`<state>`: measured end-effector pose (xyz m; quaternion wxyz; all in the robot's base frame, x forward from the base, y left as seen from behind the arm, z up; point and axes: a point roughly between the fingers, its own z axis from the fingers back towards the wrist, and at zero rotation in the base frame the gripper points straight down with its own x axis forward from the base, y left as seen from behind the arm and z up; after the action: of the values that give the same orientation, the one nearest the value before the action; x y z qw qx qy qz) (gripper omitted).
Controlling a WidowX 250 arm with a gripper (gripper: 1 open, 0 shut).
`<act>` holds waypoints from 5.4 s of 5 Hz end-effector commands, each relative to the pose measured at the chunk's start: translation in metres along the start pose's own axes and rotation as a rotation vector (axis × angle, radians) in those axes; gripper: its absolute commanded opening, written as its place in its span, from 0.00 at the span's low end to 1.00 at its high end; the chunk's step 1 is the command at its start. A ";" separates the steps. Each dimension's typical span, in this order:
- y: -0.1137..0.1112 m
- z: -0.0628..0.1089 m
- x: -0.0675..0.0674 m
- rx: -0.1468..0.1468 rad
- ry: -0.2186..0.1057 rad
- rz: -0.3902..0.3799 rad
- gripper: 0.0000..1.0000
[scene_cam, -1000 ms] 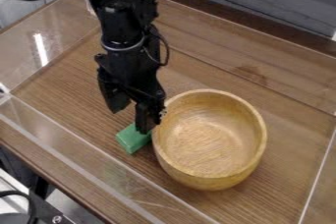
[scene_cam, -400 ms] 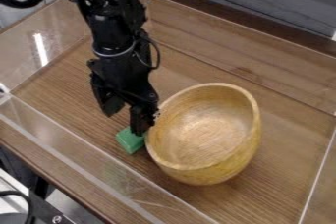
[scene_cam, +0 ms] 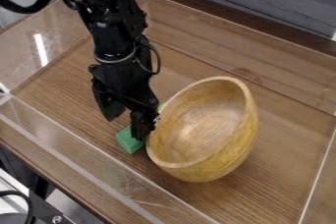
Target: Put the green block in the brown bowl
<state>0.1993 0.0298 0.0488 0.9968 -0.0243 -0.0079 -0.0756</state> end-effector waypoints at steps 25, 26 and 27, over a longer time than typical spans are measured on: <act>-0.003 0.053 0.008 -0.116 -0.008 0.048 0.00; -0.005 0.055 0.009 -0.119 -0.014 0.048 0.00; -0.007 0.056 0.010 -0.121 -0.018 0.047 0.00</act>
<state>0.1959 0.0232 0.0900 0.9942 -0.0947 0.0216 -0.0460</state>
